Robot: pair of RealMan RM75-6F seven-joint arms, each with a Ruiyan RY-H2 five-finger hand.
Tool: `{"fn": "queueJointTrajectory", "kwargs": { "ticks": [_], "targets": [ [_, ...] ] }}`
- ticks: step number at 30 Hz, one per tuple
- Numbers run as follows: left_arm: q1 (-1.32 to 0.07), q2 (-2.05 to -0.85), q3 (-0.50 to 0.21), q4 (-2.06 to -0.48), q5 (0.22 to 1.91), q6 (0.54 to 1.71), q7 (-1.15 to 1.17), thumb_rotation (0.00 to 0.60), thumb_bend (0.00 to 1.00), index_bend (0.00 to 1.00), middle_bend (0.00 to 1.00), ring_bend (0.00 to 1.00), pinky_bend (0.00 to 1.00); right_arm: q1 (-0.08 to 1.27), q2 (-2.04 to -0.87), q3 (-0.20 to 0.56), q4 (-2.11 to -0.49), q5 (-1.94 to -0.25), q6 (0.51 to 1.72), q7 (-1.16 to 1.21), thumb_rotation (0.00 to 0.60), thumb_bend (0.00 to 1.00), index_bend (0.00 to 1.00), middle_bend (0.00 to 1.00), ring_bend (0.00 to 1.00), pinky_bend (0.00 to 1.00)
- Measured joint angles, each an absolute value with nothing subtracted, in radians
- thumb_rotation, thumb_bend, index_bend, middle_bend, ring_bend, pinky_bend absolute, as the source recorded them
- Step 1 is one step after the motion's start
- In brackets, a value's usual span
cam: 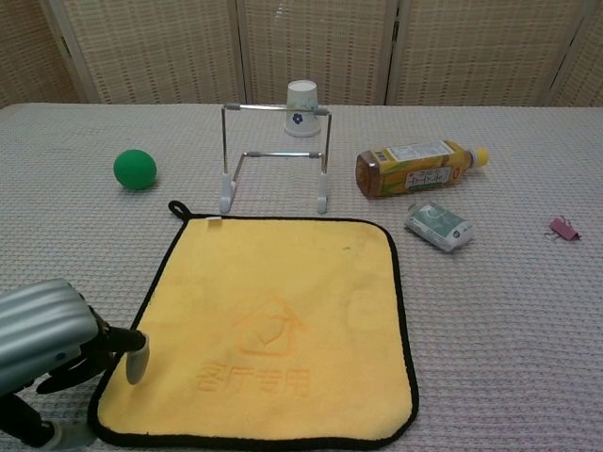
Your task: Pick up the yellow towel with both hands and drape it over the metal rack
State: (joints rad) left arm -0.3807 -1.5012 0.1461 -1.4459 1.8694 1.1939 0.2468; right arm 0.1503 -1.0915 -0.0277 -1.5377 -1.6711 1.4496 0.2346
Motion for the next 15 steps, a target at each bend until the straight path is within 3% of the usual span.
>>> {"fn": "queueJointTrajectory", "kwargs": {
  "ticks": [7, 15],
  "targets": [
    [-0.390, -1.514, 0.145, -1.454, 1.867, 1.203, 0.238, 0.600, 0.21, 0.52, 0.93, 0.78, 0.92, 0.145, -1.091, -0.029, -1.530, -1.668, 1.458, 0.244, 0.600, 0.30, 0.15, 0.27, 0.24, 0.37],
    [-0.398, -1.529, 0.143, -1.448, 1.849, 1.195, 0.246, 0.600, 0.33, 0.54, 0.93, 0.78, 0.93, 0.145, -1.092, -0.030, -1.523, -1.672, 1.462, 0.253, 0.600, 0.30, 0.15, 0.27, 0.24, 0.37]
  ]
}}
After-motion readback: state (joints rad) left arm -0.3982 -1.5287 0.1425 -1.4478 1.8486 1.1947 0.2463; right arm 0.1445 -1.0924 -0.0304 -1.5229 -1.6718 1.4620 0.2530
